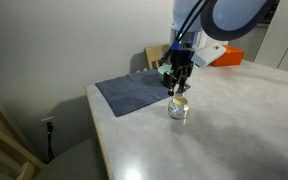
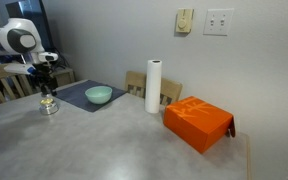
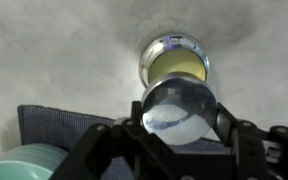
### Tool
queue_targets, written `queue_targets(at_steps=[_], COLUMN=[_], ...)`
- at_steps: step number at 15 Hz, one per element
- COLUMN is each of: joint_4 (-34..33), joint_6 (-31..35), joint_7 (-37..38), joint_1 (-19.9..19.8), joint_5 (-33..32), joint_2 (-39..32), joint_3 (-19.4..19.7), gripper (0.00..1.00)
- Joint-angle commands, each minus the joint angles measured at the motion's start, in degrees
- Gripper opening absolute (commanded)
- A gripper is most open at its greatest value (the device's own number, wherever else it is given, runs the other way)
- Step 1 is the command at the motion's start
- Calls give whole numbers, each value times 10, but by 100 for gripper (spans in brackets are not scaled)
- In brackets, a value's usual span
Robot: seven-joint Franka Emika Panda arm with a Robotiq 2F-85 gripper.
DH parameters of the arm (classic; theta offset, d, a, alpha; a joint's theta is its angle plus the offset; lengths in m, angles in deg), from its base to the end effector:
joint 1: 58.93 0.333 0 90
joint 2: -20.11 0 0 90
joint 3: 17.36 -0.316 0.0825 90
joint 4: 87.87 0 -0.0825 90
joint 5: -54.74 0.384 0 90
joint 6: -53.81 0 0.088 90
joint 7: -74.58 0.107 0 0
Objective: Take the lid off the bottle
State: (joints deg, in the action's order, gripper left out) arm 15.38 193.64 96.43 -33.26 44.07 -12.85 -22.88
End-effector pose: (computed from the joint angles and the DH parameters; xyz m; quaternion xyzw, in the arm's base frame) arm 0.5684 0.3379 0.2335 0.9887 0.1415 0.0467 0.0174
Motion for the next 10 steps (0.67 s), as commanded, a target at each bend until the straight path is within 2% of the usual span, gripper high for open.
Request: queue_targets(at_steps=[1, 5, 10], joint_4=[51, 101, 173], joint_6=[15, 43, 113], joint_7=[27, 50, 54], joint_1=[11, -4, -41], joint_5=[-36, -60, -53], joint_2=[55, 98, 122], joint_3=[23, 36, 55], gripper=[44, 44, 44])
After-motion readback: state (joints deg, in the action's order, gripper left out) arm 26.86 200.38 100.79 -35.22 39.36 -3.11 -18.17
